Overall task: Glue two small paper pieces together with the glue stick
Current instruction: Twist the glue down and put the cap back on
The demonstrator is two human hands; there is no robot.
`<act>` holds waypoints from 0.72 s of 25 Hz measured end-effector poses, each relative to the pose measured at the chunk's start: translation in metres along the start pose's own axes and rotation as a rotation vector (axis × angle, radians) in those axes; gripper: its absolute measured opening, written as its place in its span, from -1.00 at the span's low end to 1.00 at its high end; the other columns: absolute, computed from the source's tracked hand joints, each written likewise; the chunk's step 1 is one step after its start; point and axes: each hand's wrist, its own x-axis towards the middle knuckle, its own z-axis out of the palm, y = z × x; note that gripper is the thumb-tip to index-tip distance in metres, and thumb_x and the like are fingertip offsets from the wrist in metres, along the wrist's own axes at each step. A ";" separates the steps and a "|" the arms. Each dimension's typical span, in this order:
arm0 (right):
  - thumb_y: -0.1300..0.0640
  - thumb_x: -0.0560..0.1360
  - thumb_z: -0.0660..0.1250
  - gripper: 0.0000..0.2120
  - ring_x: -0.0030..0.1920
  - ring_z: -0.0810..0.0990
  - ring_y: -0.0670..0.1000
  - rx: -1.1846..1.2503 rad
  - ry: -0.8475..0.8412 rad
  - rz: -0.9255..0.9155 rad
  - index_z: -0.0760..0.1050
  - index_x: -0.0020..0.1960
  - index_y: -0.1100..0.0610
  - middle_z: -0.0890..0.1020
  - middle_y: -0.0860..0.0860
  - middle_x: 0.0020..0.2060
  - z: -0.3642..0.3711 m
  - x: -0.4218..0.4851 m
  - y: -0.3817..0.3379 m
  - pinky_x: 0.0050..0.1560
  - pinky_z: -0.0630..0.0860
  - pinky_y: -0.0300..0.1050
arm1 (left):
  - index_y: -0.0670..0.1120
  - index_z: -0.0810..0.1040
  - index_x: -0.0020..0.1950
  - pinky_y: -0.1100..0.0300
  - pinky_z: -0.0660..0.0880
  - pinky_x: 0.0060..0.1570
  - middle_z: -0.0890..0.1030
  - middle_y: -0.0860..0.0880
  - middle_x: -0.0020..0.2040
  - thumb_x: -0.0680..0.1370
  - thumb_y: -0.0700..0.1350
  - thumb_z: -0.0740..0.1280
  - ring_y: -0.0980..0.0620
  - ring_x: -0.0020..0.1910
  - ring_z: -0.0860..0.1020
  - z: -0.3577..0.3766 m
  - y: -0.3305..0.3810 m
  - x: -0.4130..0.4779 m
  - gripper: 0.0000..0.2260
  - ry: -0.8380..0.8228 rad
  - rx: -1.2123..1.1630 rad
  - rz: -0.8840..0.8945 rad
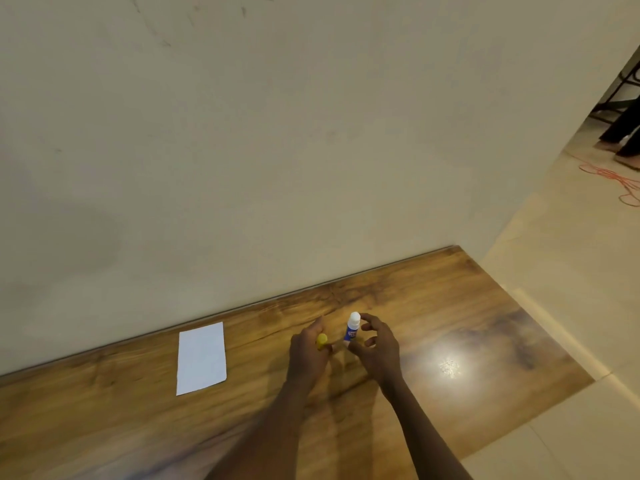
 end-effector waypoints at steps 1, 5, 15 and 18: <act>0.26 0.32 0.45 -0.50 -0.04 0.49 0.04 -0.009 -0.004 -0.008 0.41 0.22 0.14 0.55 0.14 0.08 0.000 0.001 0.001 -0.13 0.47 -0.15 | -0.18 0.35 0.34 0.08 0.43 0.25 0.52 -0.15 0.27 0.43 -0.25 0.39 -0.08 0.27 0.46 0.001 0.000 0.000 -0.50 0.016 -0.008 0.000; 0.28 0.37 0.39 -0.66 -0.11 0.49 0.01 -0.042 0.003 -0.063 0.48 0.14 0.23 0.59 0.19 0.06 -0.001 0.000 -0.003 -0.15 0.41 -0.17 | -0.20 0.38 0.31 0.08 0.48 0.19 0.58 -0.19 0.18 0.40 -0.29 0.40 -0.11 0.19 0.52 -0.006 -0.001 0.003 -0.51 0.058 -0.045 0.001; 0.23 0.50 0.22 -0.94 -0.19 0.46 0.07 0.134 -0.107 -0.272 0.40 -0.03 0.17 0.52 0.08 -0.19 0.005 -0.029 -0.102 -0.24 0.32 -0.15 | -0.19 0.51 0.19 0.18 0.46 0.10 0.64 -0.14 -0.04 0.47 -0.26 0.32 -0.10 0.01 0.58 -0.123 0.036 -0.009 -0.71 0.189 -0.245 0.170; 0.16 0.54 0.17 -0.93 -0.25 0.45 0.03 0.219 -0.164 -0.399 0.36 -0.10 0.14 0.53 0.07 -0.23 0.011 -0.050 -0.166 -0.26 0.36 -0.24 | -0.18 0.57 0.08 0.06 0.52 -0.02 0.61 -0.20 -0.10 0.53 -0.27 0.21 -0.08 -0.15 0.54 -0.186 0.055 -0.025 -0.80 0.260 -0.252 0.215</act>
